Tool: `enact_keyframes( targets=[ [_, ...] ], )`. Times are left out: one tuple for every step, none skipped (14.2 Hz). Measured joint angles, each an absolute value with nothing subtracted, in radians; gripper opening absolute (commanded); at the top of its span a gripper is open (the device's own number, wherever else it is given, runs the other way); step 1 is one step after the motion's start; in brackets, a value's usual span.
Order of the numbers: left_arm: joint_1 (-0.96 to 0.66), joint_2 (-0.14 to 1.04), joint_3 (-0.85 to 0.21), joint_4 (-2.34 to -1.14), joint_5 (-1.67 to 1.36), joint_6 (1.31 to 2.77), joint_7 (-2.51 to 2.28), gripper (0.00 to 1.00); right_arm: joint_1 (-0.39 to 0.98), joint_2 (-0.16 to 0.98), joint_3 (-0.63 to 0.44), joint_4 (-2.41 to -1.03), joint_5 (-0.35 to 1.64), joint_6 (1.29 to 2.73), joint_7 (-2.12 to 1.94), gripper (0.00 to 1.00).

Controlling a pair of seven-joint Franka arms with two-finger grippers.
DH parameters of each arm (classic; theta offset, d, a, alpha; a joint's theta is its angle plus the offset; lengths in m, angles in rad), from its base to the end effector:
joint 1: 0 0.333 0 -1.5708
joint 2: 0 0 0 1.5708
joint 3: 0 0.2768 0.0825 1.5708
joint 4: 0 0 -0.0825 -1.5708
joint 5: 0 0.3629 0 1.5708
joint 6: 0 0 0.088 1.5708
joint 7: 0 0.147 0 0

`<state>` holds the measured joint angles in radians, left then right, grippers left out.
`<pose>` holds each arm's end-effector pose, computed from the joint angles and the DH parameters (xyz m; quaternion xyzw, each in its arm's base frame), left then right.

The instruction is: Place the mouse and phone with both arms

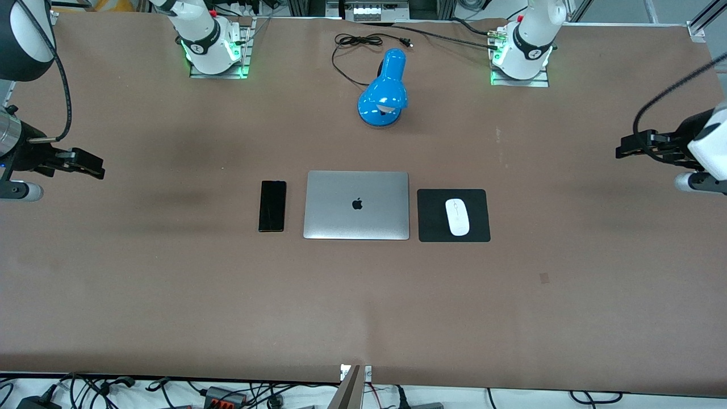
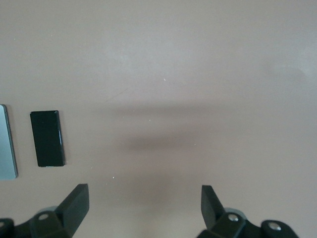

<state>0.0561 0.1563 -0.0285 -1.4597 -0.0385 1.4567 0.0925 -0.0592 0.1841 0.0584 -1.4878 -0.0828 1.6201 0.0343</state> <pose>0.5543 0.0102 0.5007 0.9961 -0.0330 -0.0781 0.0262 0.5814 -0.0144 0.4846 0.9989 -0.0148 -0.0251 0.0363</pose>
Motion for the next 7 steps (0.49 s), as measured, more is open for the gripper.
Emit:
enact_keyframes(
  targets=[
    [0.045, 0.110, -0.026, -1.525, -0.035, 1.523, 0.091, 1.00, -0.068, 0.184, 0.058, -1.488, -0.081, 1.625, 0.034, 1.00],
    [0.038, 0.066, -0.025, -1.583, -0.034, 1.564, 0.088, 1.00, -0.076, 0.184, 0.058, -1.488, -0.079, 1.626, 0.034, 1.00],
    [0.036, 0.031, -0.025, -1.624, -0.032, 1.585, 0.087, 1.00, -0.083, 0.183, 0.057, -1.487, -0.078, 1.625, 0.034, 1.00],
    [0.036, 0.007, -0.024, -1.650, -0.031, 1.591, 0.086, 1.00, -0.088, 0.180, 0.057, -1.487, -0.077, 1.617, 0.034, 1.00],
    [0.036, -0.007, -0.023, -1.663, -0.031, 1.591, 0.083, 1.00, -0.089, 0.173, 0.056, -1.486, -0.077, 1.590, 0.034, 1.00],
    [0.036, -0.010, -0.023, -1.668, -0.031, 1.591, 0.081, 1.00, -0.089, 0.166, 0.057, -1.486, -0.076, 1.560, 0.034, 1.00],
    [0.036, -0.009, -0.022, -1.670, -0.031, 1.592, 0.080, 1.00, -0.089, 0.160, 0.058, -1.486, -0.074, 1.549, 0.034, 1.00]
  ],
)
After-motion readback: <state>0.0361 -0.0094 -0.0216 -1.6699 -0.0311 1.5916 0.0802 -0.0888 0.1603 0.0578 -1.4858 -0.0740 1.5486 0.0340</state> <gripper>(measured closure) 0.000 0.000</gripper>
